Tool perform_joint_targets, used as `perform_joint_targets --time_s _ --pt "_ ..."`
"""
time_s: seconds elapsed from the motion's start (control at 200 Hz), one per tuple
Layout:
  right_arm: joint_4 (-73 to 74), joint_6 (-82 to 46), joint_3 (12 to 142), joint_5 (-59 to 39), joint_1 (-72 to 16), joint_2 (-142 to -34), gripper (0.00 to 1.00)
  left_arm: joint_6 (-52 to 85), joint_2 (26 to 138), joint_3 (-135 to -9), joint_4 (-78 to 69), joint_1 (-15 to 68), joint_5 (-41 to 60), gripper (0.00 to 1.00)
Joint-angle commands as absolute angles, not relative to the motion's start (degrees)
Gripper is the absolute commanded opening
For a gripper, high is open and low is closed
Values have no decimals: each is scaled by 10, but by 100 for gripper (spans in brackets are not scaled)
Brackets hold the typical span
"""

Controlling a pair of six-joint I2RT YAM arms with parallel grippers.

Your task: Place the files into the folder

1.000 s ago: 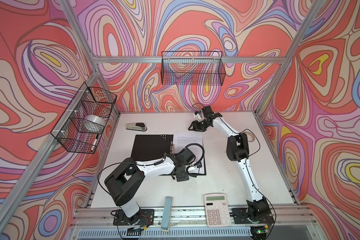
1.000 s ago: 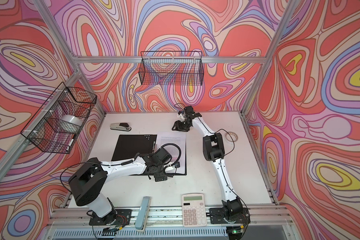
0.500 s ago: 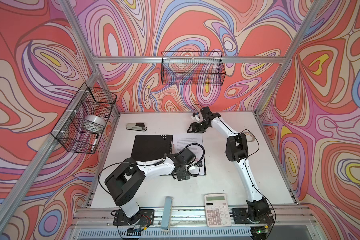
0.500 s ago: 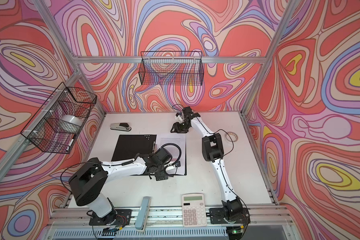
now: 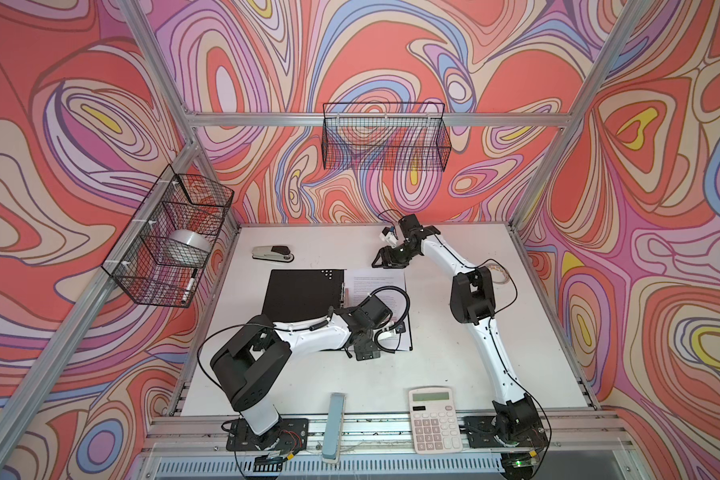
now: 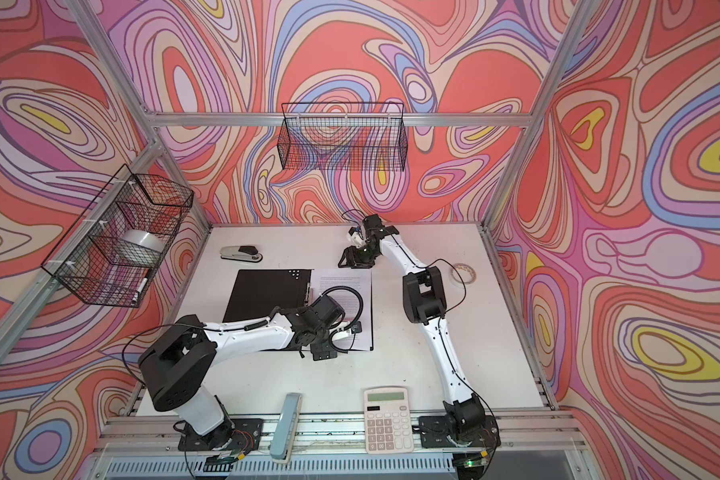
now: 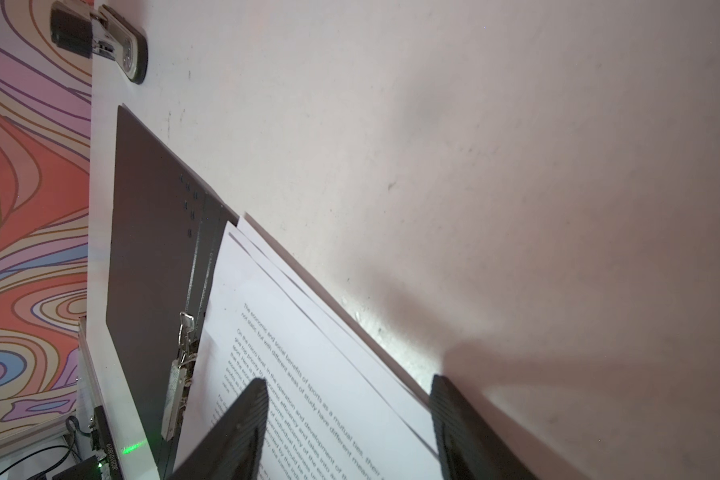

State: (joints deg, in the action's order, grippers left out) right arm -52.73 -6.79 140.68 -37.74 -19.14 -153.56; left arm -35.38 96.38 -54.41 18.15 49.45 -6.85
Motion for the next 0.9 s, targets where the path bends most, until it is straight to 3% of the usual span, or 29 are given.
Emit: perform_joint_targets --time_s 0.0,0.346,0.626,0.896 --pt "-515 -80 1403 -339 -195 -1531 69 -361 985 -537 202 497 -80 100" --pt "-433 -146 1280 -145 -191 -1375 73 -339 958 -542 229 497 -73 100" --pt "-349 -205 1055 -182 -153 -1249 73 -337 960 -542 227 502 -72 100" --pt "-349 -212 1028 -192 -150 -1272 73 -337 963 -542 220 504 -80 100"
